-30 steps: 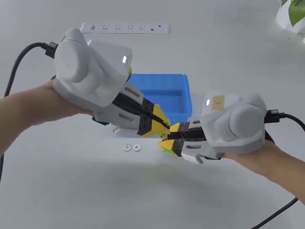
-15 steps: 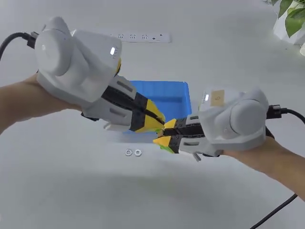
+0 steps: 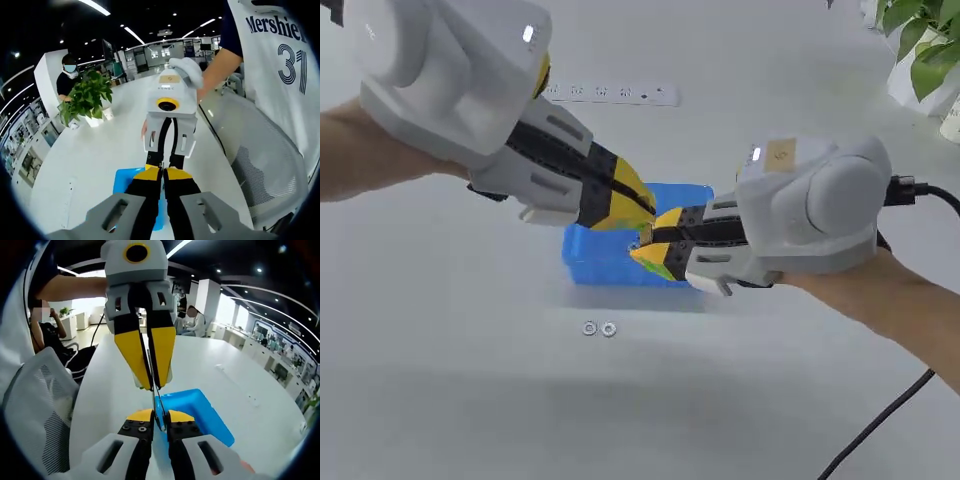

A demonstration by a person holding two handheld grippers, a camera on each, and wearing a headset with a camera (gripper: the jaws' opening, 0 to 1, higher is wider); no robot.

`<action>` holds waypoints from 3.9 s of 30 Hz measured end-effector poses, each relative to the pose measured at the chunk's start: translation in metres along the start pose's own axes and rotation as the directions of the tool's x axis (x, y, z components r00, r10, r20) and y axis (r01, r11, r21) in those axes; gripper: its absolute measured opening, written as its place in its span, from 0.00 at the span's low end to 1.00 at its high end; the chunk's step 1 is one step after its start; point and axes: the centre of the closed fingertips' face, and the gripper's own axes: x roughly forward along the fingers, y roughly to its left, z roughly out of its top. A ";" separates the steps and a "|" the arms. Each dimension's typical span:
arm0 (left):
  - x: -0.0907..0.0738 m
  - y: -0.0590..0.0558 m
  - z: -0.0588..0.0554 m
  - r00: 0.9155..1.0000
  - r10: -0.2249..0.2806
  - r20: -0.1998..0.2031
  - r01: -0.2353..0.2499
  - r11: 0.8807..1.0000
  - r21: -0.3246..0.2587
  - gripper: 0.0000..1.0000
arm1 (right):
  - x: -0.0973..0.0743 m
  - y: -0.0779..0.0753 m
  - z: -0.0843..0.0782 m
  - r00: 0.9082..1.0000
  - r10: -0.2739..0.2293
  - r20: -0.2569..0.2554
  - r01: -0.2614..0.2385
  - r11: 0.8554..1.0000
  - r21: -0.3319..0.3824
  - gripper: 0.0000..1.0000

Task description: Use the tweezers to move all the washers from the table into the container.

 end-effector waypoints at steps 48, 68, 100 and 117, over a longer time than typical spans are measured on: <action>0.031 0.058 -0.074 0.998 0.006 -0.060 -0.012 0.995 -0.097 0.06 | 0.058 -0.051 -0.051 0.996 -0.006 -0.093 0.013 0.997 0.077 0.10; 0.036 0.058 -0.080 0.997 -0.006 -0.076 -0.002 0.995 -0.104 0.06 | 0.058 -0.050 -0.055 0.996 -0.025 -0.083 0.035 0.993 0.110 0.12; 0.000 0.031 -0.037 0.996 0.030 -0.083 -0.031 0.999 -0.010 0.06 | 0.030 -0.025 -0.005 0.998 -0.054 -0.017 0.054 0.998 0.022 0.13; -0.011 -0.014 -0.037 0.996 0.042 -0.077 -0.045 0.998 -0.043 0.06 | 0.032 0.017 -0.007 1.000 -0.004 -0.019 0.004 1.000 0.010 0.12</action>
